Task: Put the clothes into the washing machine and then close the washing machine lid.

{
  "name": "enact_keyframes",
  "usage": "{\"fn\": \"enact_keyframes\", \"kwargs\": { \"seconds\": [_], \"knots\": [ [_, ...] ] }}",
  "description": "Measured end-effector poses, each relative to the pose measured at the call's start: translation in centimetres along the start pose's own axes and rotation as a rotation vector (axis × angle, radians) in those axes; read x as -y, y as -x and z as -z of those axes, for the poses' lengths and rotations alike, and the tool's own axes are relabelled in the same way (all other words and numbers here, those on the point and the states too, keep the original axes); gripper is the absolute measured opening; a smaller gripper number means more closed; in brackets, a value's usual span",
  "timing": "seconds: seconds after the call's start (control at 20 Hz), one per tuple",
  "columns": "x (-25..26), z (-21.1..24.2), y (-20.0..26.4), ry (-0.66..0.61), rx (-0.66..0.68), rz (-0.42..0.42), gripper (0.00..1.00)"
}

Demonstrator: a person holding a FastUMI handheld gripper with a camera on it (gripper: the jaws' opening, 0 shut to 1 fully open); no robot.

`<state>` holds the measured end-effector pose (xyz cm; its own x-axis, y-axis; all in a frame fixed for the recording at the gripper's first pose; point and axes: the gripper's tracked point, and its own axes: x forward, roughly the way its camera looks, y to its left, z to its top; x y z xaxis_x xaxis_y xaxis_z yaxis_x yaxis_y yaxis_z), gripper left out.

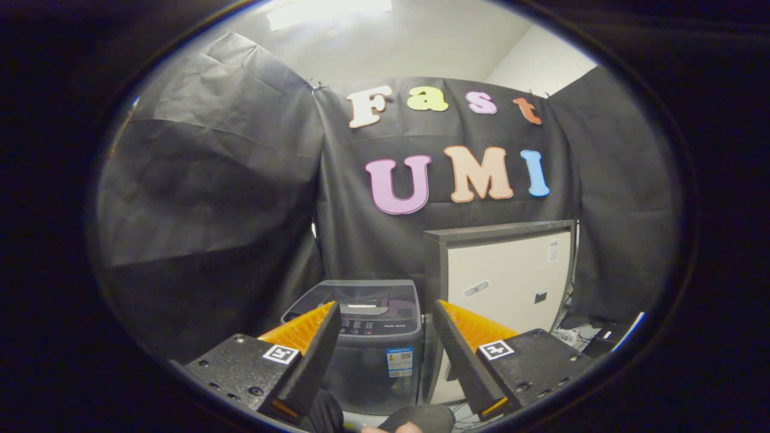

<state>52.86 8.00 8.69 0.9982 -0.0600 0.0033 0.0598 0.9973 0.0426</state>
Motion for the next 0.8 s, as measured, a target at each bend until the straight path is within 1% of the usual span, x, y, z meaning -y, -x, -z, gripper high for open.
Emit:
{"fn": "enact_keyframes", "kwargs": {
  "seconds": [0.35,0.45,0.6,0.8],
  "knots": [
    [1.2,0.9,0.3,0.021,0.002,0.028,0.93],
    [0.7,1.2,0.2,0.008,-0.005,0.025,0.93],
    [0.9,1.4,0.2,0.036,-0.013,0.024,0.94],
    [0.1,1.7,0.2,0.031,-0.014,0.012,0.94]
  ]
}}
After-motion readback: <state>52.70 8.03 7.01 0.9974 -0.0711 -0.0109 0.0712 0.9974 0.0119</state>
